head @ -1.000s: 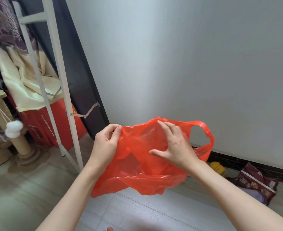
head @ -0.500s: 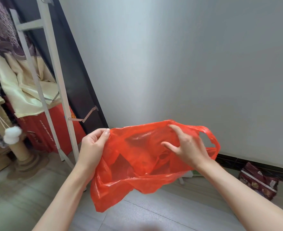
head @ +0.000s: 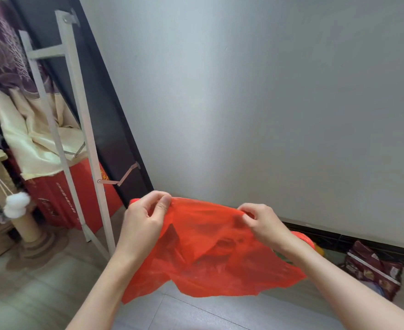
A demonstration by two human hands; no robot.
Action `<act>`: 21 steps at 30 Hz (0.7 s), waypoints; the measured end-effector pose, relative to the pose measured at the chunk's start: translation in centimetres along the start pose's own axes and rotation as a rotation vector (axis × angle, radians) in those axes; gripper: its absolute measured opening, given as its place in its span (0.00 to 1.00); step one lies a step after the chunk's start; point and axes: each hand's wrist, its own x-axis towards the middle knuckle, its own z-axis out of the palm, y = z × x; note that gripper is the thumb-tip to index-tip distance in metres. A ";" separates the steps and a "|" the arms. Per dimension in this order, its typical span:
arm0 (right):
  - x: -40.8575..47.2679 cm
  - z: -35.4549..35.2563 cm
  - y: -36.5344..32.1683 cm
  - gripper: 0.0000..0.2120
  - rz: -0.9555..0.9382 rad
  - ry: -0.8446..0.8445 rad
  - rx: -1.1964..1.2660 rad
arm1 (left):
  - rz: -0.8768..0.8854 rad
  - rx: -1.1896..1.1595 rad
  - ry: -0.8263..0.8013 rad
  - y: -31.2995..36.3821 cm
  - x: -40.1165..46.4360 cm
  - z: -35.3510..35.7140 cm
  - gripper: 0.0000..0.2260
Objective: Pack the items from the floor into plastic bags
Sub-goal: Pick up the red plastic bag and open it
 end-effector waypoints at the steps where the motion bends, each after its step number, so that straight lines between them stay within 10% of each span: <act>1: 0.1 -0.4 -0.1 0.11 0.040 -0.041 0.062 | -0.033 0.105 0.065 -0.5 0.2 -0.2 0.10; 7: -0.4 -1.7 -2.8 0.20 0.114 -0.147 0.446 | 0.001 0.511 0.189 -1.9 0.1 0.3 0.09; 14: -0.2 -1.2 -4.8 0.14 0.192 -0.177 0.766 | 0.440 0.226 -0.389 0.0 -2.1 5.2 0.29; 21: -0.5 -1.4 -4.8 0.21 0.205 -0.170 0.697 | 0.446 0.205 -0.321 0.8 -1.9 6.6 0.09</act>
